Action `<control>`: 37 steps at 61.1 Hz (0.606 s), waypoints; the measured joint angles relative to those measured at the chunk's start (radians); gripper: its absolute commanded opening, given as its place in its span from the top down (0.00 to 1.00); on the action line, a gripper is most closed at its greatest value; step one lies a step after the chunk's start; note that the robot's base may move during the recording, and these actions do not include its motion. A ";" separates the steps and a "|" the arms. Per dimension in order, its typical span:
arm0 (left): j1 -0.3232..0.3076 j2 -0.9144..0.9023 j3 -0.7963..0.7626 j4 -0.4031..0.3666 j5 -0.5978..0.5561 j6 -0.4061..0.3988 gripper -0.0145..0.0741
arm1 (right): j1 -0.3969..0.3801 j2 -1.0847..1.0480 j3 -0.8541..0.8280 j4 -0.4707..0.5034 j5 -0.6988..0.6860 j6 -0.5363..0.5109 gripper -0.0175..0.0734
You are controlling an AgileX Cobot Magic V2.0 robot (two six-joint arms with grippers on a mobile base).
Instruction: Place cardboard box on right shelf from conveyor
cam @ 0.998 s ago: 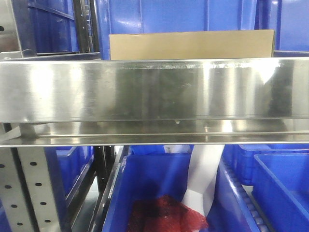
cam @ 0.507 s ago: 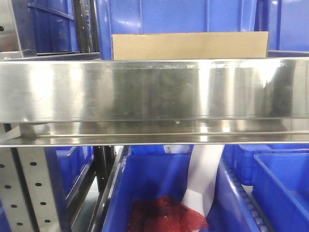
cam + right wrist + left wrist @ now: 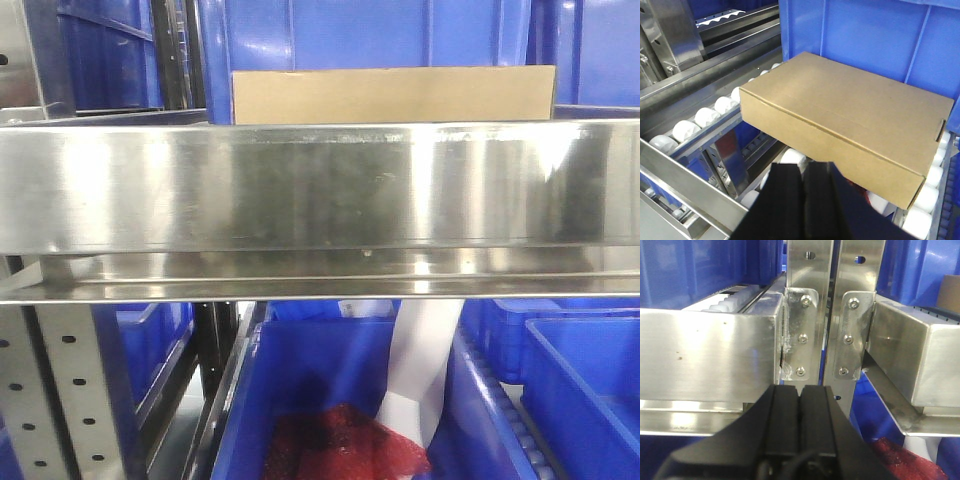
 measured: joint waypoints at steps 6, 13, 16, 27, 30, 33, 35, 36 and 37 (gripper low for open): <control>0.000 0.000 0.000 0.000 0.000 0.000 0.97 | -0.017 -0.036 0.033 0.000 0.000 -0.002 0.75; 0.000 0.000 0.000 0.000 0.000 0.000 0.97 | -0.094 -0.172 0.137 0.013 0.000 -0.007 0.75; 0.000 0.000 0.000 0.000 0.000 0.000 0.97 | -0.145 -0.242 0.194 0.024 0.000 -0.010 0.75; 0.000 0.000 0.000 0.000 0.000 0.000 0.97 | -0.349 -0.488 0.392 0.077 -0.028 -0.056 0.75; 0.000 0.000 0.000 0.000 0.000 0.000 0.97 | -0.403 -0.552 0.442 0.089 -0.040 -0.066 0.75; 0.000 0.000 0.000 0.000 0.000 0.000 0.97 | -0.453 -0.613 0.490 0.096 -0.054 -0.071 0.75; 0.000 0.000 0.000 0.000 0.000 0.000 0.97 | -0.485 -0.654 0.523 0.098 -0.063 -0.073 0.75; 0.000 0.000 0.000 0.000 0.000 0.000 0.97 | -0.496 -0.670 0.536 0.100 -0.068 -0.074 0.75; 0.000 0.000 0.000 0.000 0.000 0.000 0.97 | -0.512 -0.687 0.549 0.100 -0.071 -0.074 0.75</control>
